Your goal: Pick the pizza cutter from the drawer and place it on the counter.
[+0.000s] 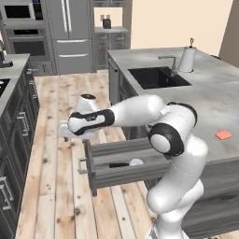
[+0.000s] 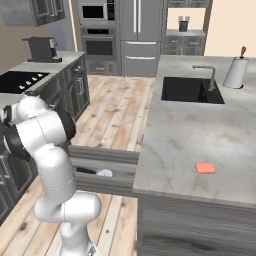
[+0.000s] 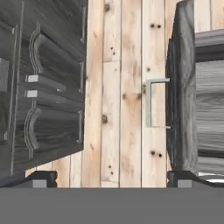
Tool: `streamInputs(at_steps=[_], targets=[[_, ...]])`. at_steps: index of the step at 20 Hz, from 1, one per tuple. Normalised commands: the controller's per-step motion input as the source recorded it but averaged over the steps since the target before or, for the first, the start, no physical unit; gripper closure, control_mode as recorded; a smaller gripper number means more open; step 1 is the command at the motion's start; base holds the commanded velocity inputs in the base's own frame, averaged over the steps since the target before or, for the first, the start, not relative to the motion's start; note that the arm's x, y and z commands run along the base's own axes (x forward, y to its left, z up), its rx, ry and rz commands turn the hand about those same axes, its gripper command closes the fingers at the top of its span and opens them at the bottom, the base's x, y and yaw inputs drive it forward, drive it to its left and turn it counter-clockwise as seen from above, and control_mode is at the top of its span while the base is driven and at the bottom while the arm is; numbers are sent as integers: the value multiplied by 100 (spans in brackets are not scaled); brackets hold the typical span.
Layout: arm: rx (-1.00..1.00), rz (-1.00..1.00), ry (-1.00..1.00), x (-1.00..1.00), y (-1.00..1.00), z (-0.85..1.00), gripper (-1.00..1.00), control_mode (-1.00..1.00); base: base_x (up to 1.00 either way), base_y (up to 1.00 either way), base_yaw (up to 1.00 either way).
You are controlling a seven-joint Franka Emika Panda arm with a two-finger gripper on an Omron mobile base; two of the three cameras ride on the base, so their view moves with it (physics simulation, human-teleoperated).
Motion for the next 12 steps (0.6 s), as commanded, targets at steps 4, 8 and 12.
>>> streamInputs(at_steps=[4, 8, 12], targets=[[22, 13, -24, 24, -100, 60, -100, -100, 0, 0, 0], [13, 32, -30, 7, -100, 26, -100, -100, 0, 0, 0], [-2, 48, -20, 0, -97, 15, -100, -100, 0, 0, 0]])
